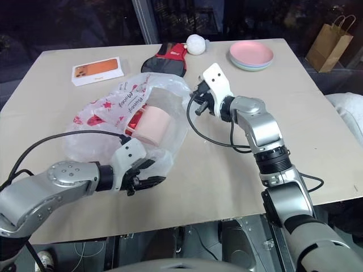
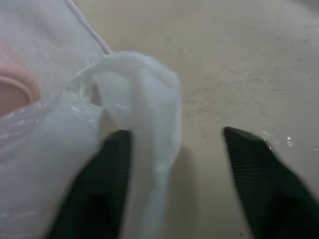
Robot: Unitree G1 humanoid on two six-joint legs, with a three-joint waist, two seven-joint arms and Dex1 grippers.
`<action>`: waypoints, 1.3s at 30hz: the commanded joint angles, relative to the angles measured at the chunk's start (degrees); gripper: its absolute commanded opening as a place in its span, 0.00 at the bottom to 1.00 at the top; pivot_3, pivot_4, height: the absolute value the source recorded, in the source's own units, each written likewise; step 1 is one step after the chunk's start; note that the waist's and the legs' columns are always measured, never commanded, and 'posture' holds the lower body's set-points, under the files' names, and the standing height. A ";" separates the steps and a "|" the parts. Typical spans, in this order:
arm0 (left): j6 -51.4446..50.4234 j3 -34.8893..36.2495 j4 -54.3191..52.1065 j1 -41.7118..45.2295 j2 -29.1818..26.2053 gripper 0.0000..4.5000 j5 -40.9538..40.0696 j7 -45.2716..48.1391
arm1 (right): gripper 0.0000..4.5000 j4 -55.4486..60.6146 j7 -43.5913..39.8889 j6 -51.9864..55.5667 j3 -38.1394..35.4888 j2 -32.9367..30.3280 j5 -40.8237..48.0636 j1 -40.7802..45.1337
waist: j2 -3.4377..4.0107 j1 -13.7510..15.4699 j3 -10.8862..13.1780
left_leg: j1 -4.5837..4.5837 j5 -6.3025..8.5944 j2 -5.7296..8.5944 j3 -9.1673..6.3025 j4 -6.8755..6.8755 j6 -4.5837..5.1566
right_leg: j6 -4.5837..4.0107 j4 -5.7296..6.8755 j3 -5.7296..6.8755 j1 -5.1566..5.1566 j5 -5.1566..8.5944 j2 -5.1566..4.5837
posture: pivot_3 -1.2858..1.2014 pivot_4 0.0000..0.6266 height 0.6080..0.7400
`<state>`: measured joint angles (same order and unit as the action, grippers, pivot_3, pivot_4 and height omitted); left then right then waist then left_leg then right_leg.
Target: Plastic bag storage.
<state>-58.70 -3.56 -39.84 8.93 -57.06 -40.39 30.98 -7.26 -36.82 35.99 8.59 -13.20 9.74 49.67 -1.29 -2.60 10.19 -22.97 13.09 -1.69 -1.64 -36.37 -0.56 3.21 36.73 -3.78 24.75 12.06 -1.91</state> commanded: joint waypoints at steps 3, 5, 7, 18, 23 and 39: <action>12.29 7.11 4.15 -5.16 3.76 0.01 1.63 6.49 | 0.00 2.82 0.45 -0.74 -1.17 -0.42 0.73 0.44 | 0.00 0.01 0.00 | 0.00 0.00 -0.01 0.01 0.00 0.00 | -0.01 -0.01 0.00 0.01 0.00 0.00 | 0.52 0.24 1.00; 12.81 13.90 6.67 -5.89 7.88 0.01 -4.94 8.06 | 0.00 2.73 0.60 -0.78 -1.72 -0.26 1.18 0.28 | 0.00 0.14 0.00 | -0.01 0.00 -0.01 0.01 0.00 0.00 | -0.02 0.00 0.01 0.01 0.00 -0.01 | 0.52 0.24 1.00; 10.49 21.24 9.22 -5.63 10.62 0.01 -14.33 8.65 | 0.00 2.70 0.91 -0.05 -3.30 0.51 2.81 0.27 | -0.03 0.18 -0.01 | -0.02 0.00 -0.01 0.00 -0.02 0.00 | -0.01 0.00 0.02 0.01 0.00 -0.01 | 0.52 0.24 1.00; 10.12 43.07 30.69 13.96 11.89 0.01 -54.90 -14.50 | 0.00 -0.29 6.99 8.60 -23.40 6.50 24.07 10.89 | -0.14 0.27 0.06 | -0.16 0.00 -0.02 -0.32 -0.22 0.00 | -0.01 0.08 0.35 -0.03 -0.02 -0.02 | 0.52 0.24 1.00; 18.45 44.40 41.96 30.97 11.48 0.01 -53.58 -21.50 | 0.00 -4.53 12.61 10.23 -32.18 6.18 33.04 20.31 | -0.16 0.50 0.07 | -0.32 -0.01 0.02 -0.52 -0.30 0.00 | -0.03 0.09 0.59 -0.03 -0.04 -0.07 | 0.52 0.24 1.00; 24.70 29.48 72.96 64.02 13.87 0.01 -24.07 -3.94 | 0.00 -8.19 19.65 14.25 -36.18 -12.73 36.59 32.71 | -0.11 -0.06 0.11 | -1.39 -0.16 0.22 -0.54 -0.17 -0.24 | -0.02 0.16 0.70 0.91 -0.05 -0.30 | 0.52 0.24 1.00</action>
<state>-33.18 26.10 35.01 71.67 -42.34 -65.58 24.62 -20.63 -17.05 49.05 -27.82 -23.92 45.20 81.04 -1.41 -2.66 10.31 -24.46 12.93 -1.48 -2.15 -36.54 -0.82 3.20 36.90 -3.10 25.76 12.01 -2.21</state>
